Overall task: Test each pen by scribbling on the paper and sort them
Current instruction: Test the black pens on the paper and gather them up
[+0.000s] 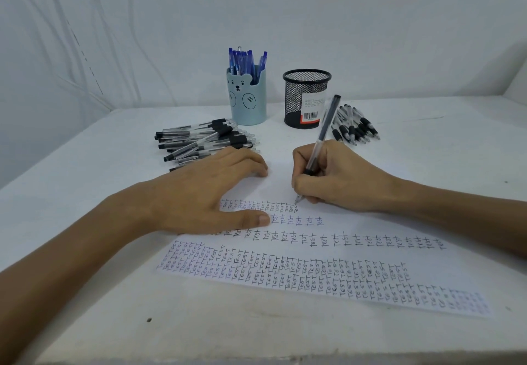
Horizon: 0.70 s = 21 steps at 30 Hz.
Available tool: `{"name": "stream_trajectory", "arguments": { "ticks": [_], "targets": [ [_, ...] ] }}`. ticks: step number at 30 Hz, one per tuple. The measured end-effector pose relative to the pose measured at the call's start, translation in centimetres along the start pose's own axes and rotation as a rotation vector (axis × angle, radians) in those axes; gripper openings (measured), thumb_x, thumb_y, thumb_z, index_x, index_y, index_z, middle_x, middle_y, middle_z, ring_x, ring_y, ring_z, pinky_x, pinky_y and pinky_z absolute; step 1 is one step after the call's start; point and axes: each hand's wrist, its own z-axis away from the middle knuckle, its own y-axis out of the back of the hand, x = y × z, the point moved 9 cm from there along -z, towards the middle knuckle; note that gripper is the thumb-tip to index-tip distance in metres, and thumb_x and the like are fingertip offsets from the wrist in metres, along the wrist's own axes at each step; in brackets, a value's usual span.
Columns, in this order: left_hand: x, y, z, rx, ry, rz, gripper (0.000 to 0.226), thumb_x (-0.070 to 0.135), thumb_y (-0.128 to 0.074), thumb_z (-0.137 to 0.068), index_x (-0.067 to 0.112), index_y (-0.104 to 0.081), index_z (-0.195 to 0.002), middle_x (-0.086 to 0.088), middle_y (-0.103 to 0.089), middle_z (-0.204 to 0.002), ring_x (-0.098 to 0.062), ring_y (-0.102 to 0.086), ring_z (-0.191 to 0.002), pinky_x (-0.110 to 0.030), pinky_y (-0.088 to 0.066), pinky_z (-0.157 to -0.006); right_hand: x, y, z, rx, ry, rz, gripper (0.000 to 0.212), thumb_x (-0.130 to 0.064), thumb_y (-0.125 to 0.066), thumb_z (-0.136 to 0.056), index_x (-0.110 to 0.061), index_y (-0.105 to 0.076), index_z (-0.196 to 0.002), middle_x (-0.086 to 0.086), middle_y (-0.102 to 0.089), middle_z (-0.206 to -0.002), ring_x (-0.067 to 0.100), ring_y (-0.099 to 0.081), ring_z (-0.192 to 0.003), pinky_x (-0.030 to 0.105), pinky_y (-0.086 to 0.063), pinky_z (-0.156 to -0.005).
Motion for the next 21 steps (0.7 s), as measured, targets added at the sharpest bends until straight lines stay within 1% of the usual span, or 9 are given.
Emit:
{"name": "stream_trajectory", "arguments": {
  "ticks": [3, 4, 6, 8, 10, 13, 16, 19, 21],
  "targets": [
    [0.1, 0.0, 0.0, 0.002, -0.006, 0.001, 0.076, 0.083, -0.041, -0.09, 0.033, -0.04, -0.148, 0.026, -0.035, -0.148, 0.006, -0.032, -0.139, -0.024, -0.032, -0.118, 0.8, 0.6, -0.2, 0.062, -0.068, -0.116, 0.025, -0.007, -0.062, -0.088, -0.008, -0.053, -0.065, 0.011, -0.056, -0.054, 0.017, -0.043, -0.042, 0.024, -0.03, -0.04],
    [0.0, 0.1, 0.0, 0.001, -0.005, 0.003, 0.075, 0.082, -0.041, -0.091, 0.034, -0.039, -0.148, 0.027, -0.035, -0.148, 0.007, -0.031, -0.139, -0.021, -0.031, -0.117, 1.2, 0.9, -0.3, 0.098, -0.106, -0.205, 0.027, -0.009, -0.061, -0.089, -0.012, -0.053, -0.063, 0.012, -0.055, -0.054, 0.019, -0.039, -0.042, 0.023, -0.023, -0.039],
    [-0.1, 0.2, 0.1, 0.009, -0.011, 0.007, 0.071, 0.079, -0.038, -0.094, 0.034, -0.039, -0.148, 0.027, -0.035, -0.149, 0.009, -0.03, -0.139, -0.015, -0.027, -0.116, 1.9, 1.3, -0.6, 0.135, -0.18, -0.369, 0.028, -0.019, -0.059, -0.089, -0.014, -0.055, -0.062, 0.011, -0.054, -0.057, 0.018, -0.038, -0.041, 0.023, -0.019, -0.042],
    [-0.1, 0.3, 0.1, 0.029, -0.019, 0.018, 0.061, 0.069, -0.033, -0.101, 0.031, -0.043, -0.147, 0.024, -0.038, -0.148, 0.008, -0.032, -0.138, -0.01, -0.025, -0.114, 2.3, 1.3, -0.9, 0.129, -0.223, -0.472, 0.039, -0.03, -0.052, -0.1, -0.011, -0.058, -0.066, 0.009, -0.055, -0.063, 0.015, -0.043, -0.045, 0.023, -0.023, -0.043],
    [-0.4, 0.6, 0.1, 0.066, -0.018, 0.002, 0.05, 0.057, -0.031, -0.106, 0.028, -0.048, -0.143, 0.02, -0.044, -0.145, 0.005, -0.037, -0.136, -0.012, -0.027, -0.113, 2.4, 1.3, -1.0, 0.118, -0.205, -0.468, 0.041, -0.037, -0.051, -0.103, -0.014, -0.063, -0.071, 0.007, -0.055, -0.073, 0.014, -0.047, -0.052, 0.022, -0.029, -0.048],
    [-1.1, 1.5, 0.1, 0.184, -0.004, -0.107, 0.038, 0.043, -0.039, -0.107, 0.023, -0.056, -0.134, 0.011, -0.053, -0.137, -0.008, -0.047, -0.129, -0.024, -0.035, -0.109, 2.1, 1.3, -0.9, 0.12, -0.16, -0.425, 0.015, -0.032, -0.066, -0.094, -0.018, -0.063, -0.092, 0.005, -0.055, -0.081, 0.011, -0.052, -0.053, 0.015, -0.037, -0.045],
    [-2.3, 2.3, 0.3, 0.267, 0.046, -0.153, 0.03, 0.032, -0.052, -0.1, 0.021, -0.06, -0.127, 0.008, -0.057, -0.129, -0.015, -0.052, -0.12, -0.031, -0.04, -0.102, 2.0, 1.4, -0.9, 0.121, -0.155, -0.435, 0.038, -0.037, -0.074, -0.082, -0.015, -0.053, -0.104, 0.011, -0.059, -0.078, 0.02, -0.051, -0.053, 0.022, -0.032, -0.042],
    [-3.4, 2.6, 0.5, 0.301, 0.106, -0.182, 0.028, 0.031, -0.06, -0.096, 0.023, -0.063, -0.122, 0.008, -0.06, -0.122, -0.016, -0.053, -0.112, -0.03, -0.042, -0.094, 2.3, 1.7, -0.9, 0.185, -0.215, -0.587, 0.03, -0.04, -0.058, -0.1, -0.011, -0.049, -0.102, 0.011, -0.062, -0.074, 0.025, -0.058, -0.053, 0.025, -0.04, -0.046],
    [-3.9, 2.6, 0.6, 0.316, 0.146, -0.177, 0.025, 0.031, -0.062, -0.096, 0.023, -0.065, -0.119, 0.008, -0.061, -0.118, -0.016, -0.053, -0.109, -0.031, -0.044, -0.091, 2.5, 1.6, -0.9, 0.206, -0.27, -0.703, 0.023, -0.03, -0.045, -0.107, -0.009, -0.05, -0.099, 0.015, -0.062, -0.072, 0.03, -0.06, -0.052, 0.026, -0.046, -0.046]
  ]
}}
